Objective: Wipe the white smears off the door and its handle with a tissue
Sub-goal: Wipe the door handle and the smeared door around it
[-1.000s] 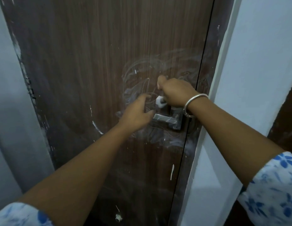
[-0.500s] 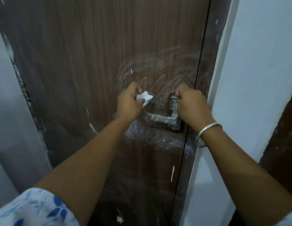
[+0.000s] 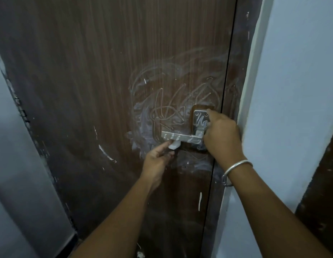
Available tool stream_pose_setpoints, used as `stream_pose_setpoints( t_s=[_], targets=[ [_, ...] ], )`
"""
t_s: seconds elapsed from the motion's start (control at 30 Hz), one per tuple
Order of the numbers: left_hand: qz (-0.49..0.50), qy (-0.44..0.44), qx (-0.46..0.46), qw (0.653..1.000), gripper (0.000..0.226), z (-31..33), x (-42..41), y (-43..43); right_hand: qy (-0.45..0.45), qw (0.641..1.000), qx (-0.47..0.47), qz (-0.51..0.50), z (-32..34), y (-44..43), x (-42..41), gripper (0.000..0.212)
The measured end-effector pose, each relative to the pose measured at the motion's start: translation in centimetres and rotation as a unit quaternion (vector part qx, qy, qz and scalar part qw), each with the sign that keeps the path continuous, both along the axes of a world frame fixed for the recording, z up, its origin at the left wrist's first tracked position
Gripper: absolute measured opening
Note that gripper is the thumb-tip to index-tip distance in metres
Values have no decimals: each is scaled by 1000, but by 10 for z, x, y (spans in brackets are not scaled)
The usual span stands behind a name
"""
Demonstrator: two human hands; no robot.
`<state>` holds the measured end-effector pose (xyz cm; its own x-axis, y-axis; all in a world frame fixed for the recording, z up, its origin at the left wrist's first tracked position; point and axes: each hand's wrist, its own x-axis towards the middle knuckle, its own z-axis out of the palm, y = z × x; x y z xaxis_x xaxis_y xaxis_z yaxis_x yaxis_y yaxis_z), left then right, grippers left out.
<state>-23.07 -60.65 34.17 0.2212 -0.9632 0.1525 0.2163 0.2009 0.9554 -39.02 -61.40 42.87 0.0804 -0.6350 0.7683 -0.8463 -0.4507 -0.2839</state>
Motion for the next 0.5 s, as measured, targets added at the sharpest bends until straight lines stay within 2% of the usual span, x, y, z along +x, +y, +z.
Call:
stream_pose_setpoints(
  t_s=[0.13,0.3,0.4,0.5],
  targets=[
    [-25,121,-3,992,41,-2,-23,-7,17,1000,2,-3,1,1,-1,47],
    [-53,140,-35,988,32,7,-46,-14,27,1000,4,-6,-2,0,-1,51],
    [-58,91,-41,993,36,10,-46,-15,19,1000,3,-8,-2,0,-1,50],
    [-33,-43,-48,997,37,6,-42,-15,11,1000,2,-5,-2,0,0,50]
  ],
)
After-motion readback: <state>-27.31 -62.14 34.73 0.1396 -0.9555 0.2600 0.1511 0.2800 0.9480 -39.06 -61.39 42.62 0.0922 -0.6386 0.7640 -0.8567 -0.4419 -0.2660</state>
